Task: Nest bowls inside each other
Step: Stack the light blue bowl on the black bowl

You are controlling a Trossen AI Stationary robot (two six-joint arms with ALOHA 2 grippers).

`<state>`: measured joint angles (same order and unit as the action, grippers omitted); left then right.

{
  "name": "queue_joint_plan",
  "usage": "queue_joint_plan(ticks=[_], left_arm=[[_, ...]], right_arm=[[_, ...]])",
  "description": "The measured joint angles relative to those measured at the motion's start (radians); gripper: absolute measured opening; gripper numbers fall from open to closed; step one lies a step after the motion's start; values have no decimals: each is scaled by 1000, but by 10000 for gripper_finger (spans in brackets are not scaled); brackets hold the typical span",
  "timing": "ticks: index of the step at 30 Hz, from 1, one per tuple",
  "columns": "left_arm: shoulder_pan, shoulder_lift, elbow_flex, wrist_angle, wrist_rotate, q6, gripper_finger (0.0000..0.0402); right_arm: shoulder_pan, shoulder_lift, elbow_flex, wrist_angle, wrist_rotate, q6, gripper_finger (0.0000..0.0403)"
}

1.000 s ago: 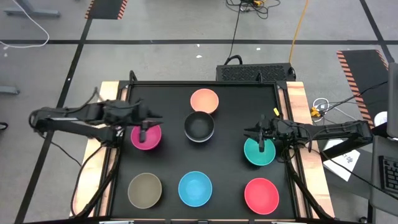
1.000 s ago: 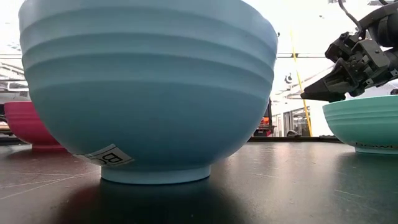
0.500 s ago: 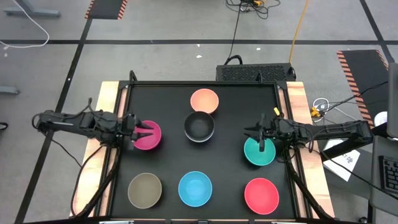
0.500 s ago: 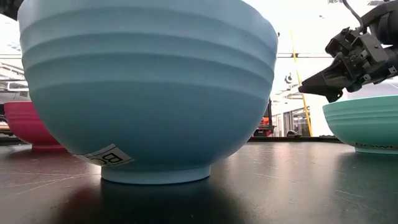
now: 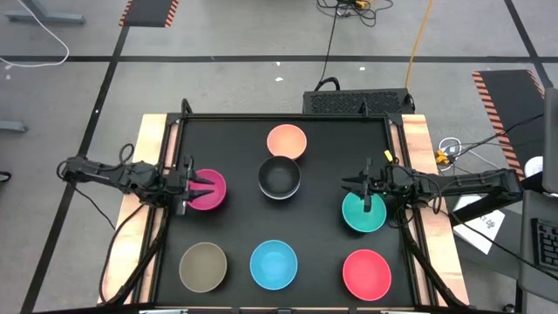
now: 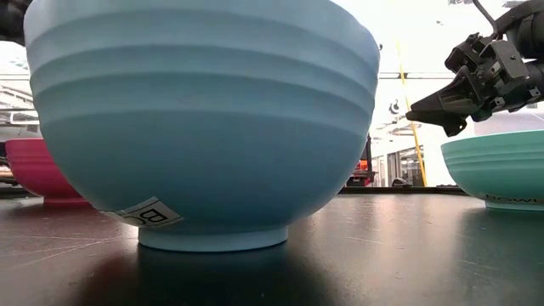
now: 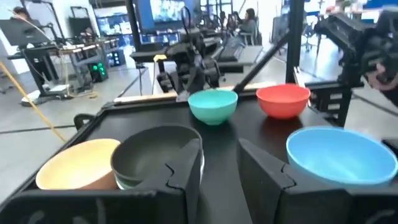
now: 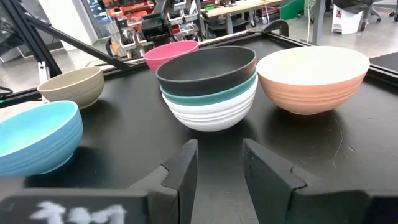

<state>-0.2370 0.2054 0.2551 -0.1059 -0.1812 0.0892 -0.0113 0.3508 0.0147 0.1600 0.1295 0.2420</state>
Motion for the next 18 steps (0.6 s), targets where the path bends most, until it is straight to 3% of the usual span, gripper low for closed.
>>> queue_joint_plan(ticks=[3,10,18], left_arm=[[-17,-20,-37,2,-24,18,108],[-56,-32,-71,-99,-214,18,90],[-71,-32,-71,-108,-187,84,34]], right_arm=[[0,0,0,0,0,0,116],[0,0,0,-6,-1,0,116],[0,0,0,-4,-1,-16,116]])
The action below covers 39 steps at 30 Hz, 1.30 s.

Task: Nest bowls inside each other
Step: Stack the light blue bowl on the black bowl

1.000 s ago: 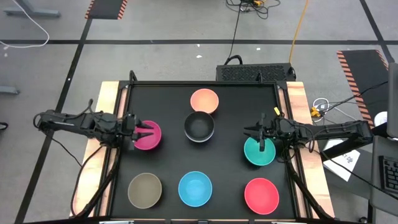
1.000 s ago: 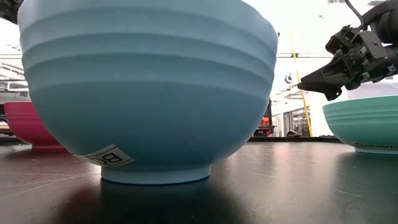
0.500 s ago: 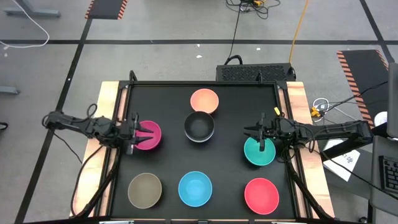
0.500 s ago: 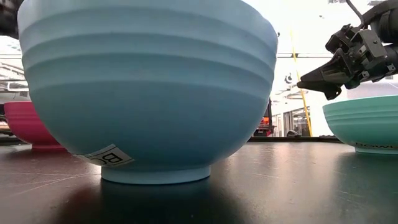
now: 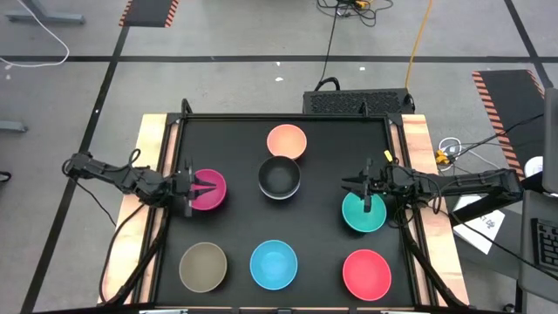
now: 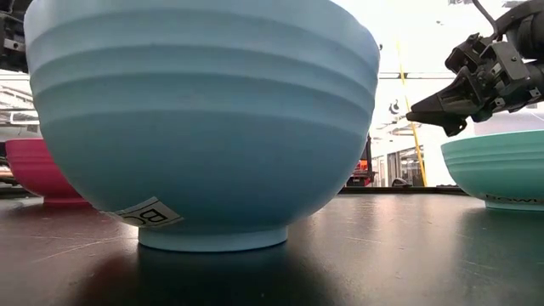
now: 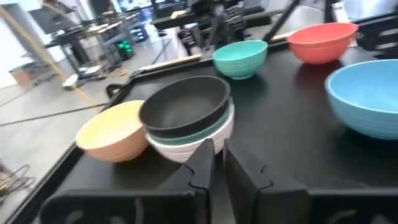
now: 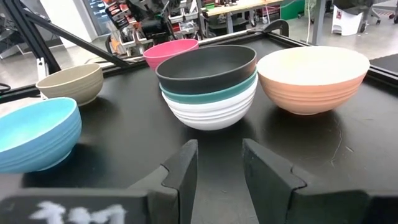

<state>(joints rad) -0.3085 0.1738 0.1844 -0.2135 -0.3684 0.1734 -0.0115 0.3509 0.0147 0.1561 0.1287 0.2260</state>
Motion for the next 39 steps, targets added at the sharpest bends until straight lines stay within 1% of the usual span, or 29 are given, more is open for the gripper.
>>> queue_joint_plan(ticks=[3,5,6,8,11,14,18,22,24,27,29,31,35,37,39], left_arm=[[0,0,0,15,80,7,34],[0,0,0,39,103,19,43],[0,0,0,47,100,28,50],[6,0,0,48,63,35,66],[42,0,0,34,8,35,90],[104,0,-11,34,15,31,113],[204,0,-79,73,79,20,132],[284,0,-153,193,241,13,136],[320,2,-174,240,301,26,136],[362,1,-175,236,405,49,136],[385,-1,-175,237,449,51,136],[400,3,-175,239,469,42,136],[413,2,-174,240,473,35,136],[414,2,-175,240,473,35,136],[414,2,-174,240,473,34,136]], right_arm=[[0,0,0,16,0,-3,116],[0,0,0,27,0,-3,116],[0,0,0,36,0,-3,116],[0,0,0,53,0,-5,116],[0,0,0,60,0,-5,116],[0,0,0,60,0,-4,116],[0,0,0,61,0,-8,116],[0,0,0,86,0,-37,116],[0,0,0,113,-1,-58,116],[0,0,0,150,-3,-86,116],[0,0,0,168,-3,-89,116],[0,0,0,174,-3,-89,116],[0,0,31,148,-3,-102,116],[0,0,57,84,-3,-116,116],[0,3,111,-6,-3,-119,116]])
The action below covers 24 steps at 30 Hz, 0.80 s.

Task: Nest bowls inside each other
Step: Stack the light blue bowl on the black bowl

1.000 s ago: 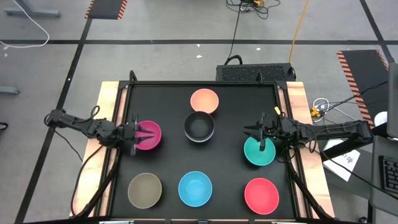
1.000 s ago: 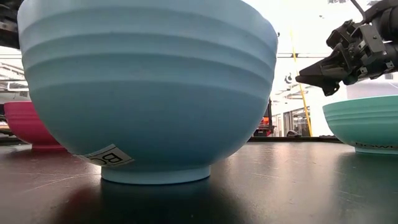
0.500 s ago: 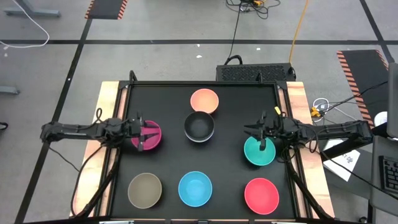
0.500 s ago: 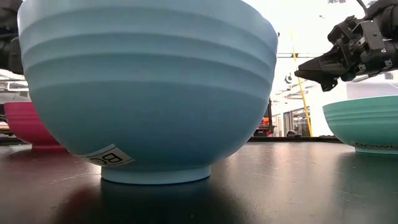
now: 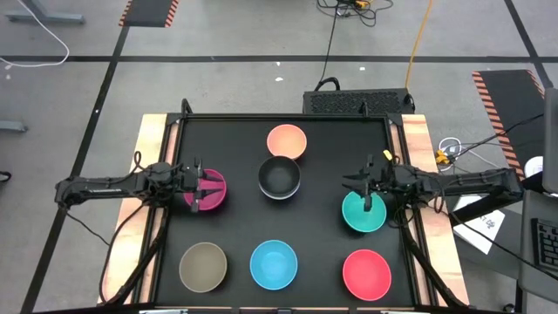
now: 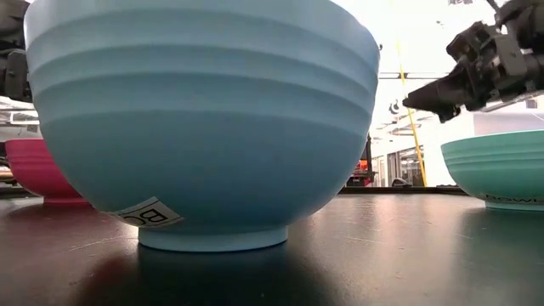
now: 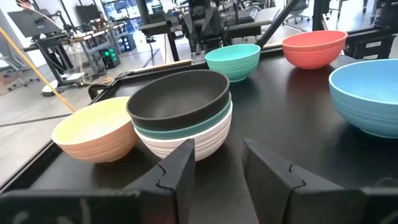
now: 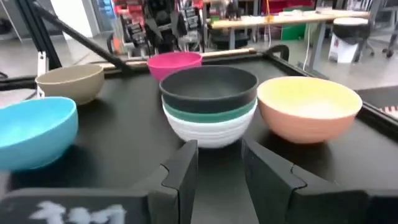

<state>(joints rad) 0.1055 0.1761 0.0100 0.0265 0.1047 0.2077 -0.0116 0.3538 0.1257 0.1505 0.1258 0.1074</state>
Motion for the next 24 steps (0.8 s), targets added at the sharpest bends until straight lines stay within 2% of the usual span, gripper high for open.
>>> queue_joint_plan(ticks=[5,14,24], left_arm=[[0,0,0,0,1,-10,136],[0,0,0,0,1,-8,136],[-1,0,0,0,5,-9,136]], right_arm=[[0,8,174,-305,1,0,116],[0,94,371,-611,7,-46,116],[0,230,462,-738,-26,11,116]])
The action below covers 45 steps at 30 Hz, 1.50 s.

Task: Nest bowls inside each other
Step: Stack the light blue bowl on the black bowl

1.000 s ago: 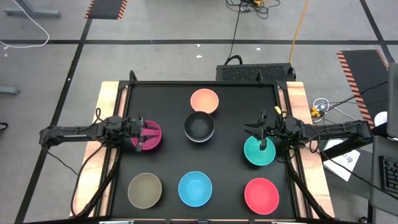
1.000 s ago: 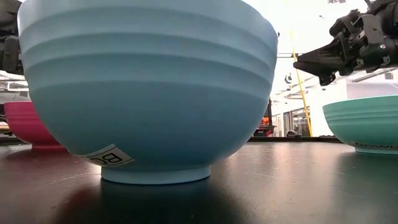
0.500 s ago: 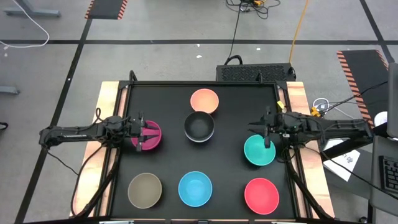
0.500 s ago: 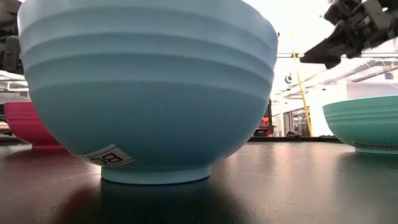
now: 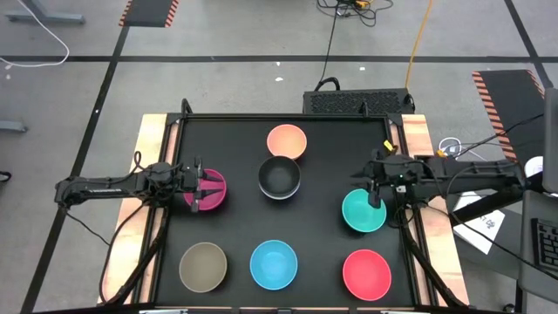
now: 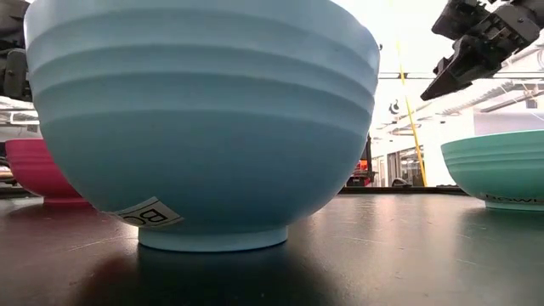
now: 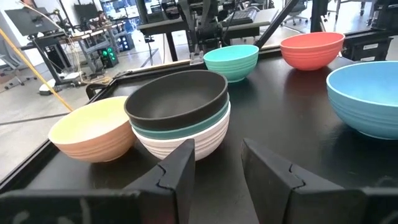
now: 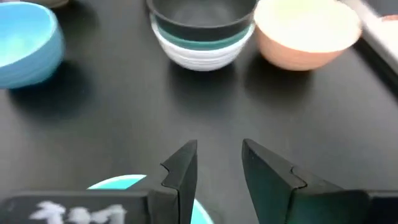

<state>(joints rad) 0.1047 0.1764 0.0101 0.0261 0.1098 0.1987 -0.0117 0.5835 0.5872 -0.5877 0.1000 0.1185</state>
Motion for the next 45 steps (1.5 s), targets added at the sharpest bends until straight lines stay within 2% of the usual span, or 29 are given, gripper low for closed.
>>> queue_joint_plan(ticks=[6,12,16,26,36,45], left_arm=[[-2,0,0,0,3,-1,136],[-2,0,0,0,4,-6,136],[-2,0,0,0,4,-9,136],[-2,0,1,0,9,-25,136],[-2,0,1,1,14,-17,136],[-2,0,1,1,14,-17,136]], right_arm=[[0,61,55,-100,-98,48,116],[0,71,59,-168,-263,105,116],[-5,72,59,-269,-213,184,116],[-52,73,59,-269,-152,229,119],[-100,111,59,-299,-153,269,188],[-114,147,58,-350,-156,308,208]])
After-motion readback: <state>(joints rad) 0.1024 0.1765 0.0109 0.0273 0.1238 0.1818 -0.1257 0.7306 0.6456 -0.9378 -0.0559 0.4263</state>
